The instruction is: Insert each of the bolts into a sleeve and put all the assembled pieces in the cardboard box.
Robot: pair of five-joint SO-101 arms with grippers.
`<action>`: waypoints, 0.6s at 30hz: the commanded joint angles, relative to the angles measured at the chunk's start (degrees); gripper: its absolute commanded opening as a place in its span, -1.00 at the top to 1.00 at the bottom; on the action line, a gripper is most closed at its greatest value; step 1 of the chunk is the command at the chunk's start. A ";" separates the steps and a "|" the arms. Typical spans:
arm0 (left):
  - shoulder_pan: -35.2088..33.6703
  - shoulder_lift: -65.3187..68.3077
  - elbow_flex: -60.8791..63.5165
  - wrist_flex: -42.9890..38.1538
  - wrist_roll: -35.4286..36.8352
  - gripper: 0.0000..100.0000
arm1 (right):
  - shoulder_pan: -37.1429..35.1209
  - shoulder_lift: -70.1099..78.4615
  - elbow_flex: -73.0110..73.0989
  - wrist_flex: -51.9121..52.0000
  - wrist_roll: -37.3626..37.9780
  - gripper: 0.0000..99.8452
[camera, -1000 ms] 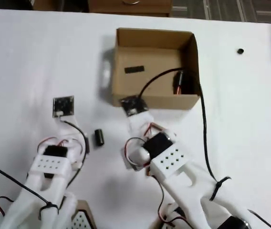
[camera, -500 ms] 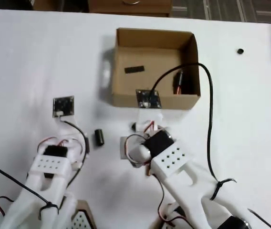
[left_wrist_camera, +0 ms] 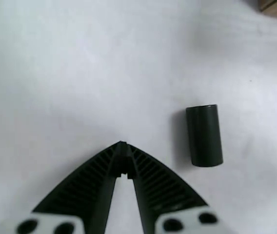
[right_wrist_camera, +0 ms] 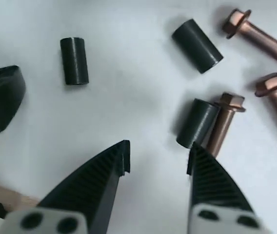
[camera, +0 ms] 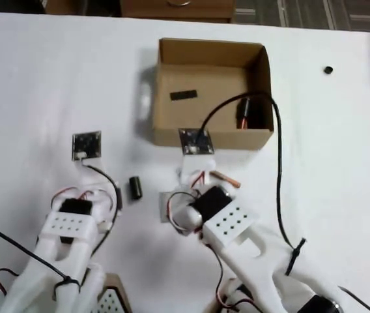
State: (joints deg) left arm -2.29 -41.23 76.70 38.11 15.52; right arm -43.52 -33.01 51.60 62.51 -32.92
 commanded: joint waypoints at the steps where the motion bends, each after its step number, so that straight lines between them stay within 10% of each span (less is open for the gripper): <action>1: -0.09 -1.05 -0.13 -0.44 -0.18 0.96 | 1.10 -0.57 0.79 1.36 -0.09 0.63; 18: -0.09 -1.05 -0.04 -0.44 -0.09 0.96 | 1.36 -0.57 6.42 -6.37 0.00 0.63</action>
State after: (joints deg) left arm -2.29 -41.23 76.79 38.11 15.52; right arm -42.81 -33.01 58.11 56.79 -32.92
